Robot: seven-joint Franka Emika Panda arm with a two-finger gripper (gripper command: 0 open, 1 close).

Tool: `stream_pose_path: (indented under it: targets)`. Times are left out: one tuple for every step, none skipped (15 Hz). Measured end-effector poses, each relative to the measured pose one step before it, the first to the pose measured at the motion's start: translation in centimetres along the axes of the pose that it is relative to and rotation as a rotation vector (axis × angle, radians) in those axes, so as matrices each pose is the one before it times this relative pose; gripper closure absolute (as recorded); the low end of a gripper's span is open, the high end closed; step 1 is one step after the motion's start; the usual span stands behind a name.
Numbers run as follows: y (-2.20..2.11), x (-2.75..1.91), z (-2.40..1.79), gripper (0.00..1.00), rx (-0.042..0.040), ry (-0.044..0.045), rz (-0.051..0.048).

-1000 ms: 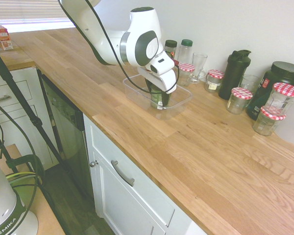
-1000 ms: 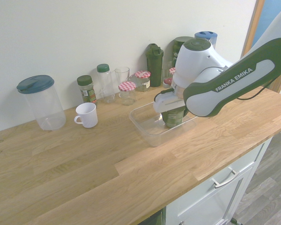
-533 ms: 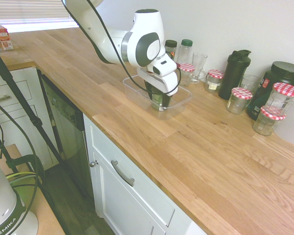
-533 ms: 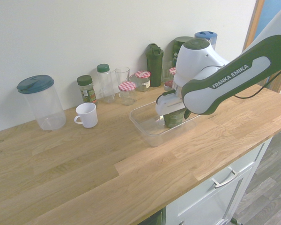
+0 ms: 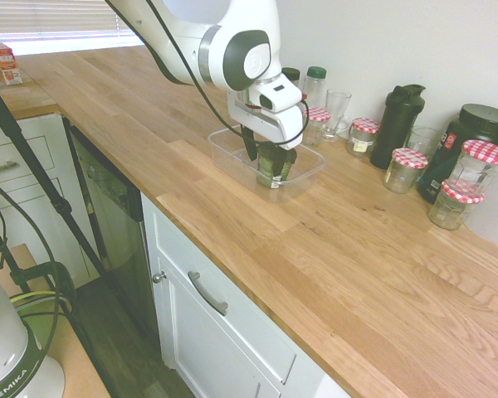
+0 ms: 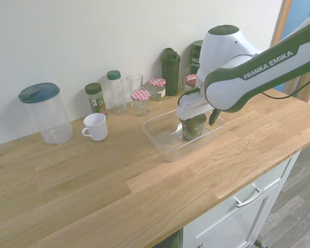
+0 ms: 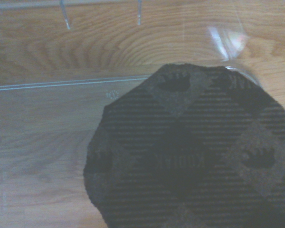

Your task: Put the cereal into the container

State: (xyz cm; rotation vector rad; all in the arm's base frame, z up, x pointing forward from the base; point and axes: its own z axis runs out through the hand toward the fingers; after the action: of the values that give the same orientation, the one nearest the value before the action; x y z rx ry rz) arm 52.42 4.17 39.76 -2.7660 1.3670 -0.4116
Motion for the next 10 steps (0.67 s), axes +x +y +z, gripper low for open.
stream_pose_path:
  targets:
    - [0.412, -0.090, -1.224, 0.00, 0.00784, 0.00442, 0.00166]
    - [0.423, -0.110, -1.174, 0.00, 0.00848, 0.00618, 0.00178]
    - [0.387, -0.014, -1.273, 0.00, 0.01216, 0.01049, 0.00309]
    - [0.364, 0.120, -1.231, 0.00, 0.00997, 0.00986, 0.00639]
    - [0.373, 0.318, -1.091, 0.00, 0.00919, 0.00756, 0.00915]
    - [0.516, 0.652, -0.841, 0.00, 0.00570, 0.00599, 0.01128]
    - [0.719, 1.009, -0.560, 0.00, 0.00191, 0.00725, 0.01406]
    - [0.927, 1.320, -0.381, 0.00, -0.00054, 0.00699, 0.01791]
    - [1.007, 1.484, -0.263, 0.00, -0.00031, 0.00507, 0.01587]
    - [1.001, 1.566, -0.103, 0.00, -0.00166, 0.00296, 0.01396]
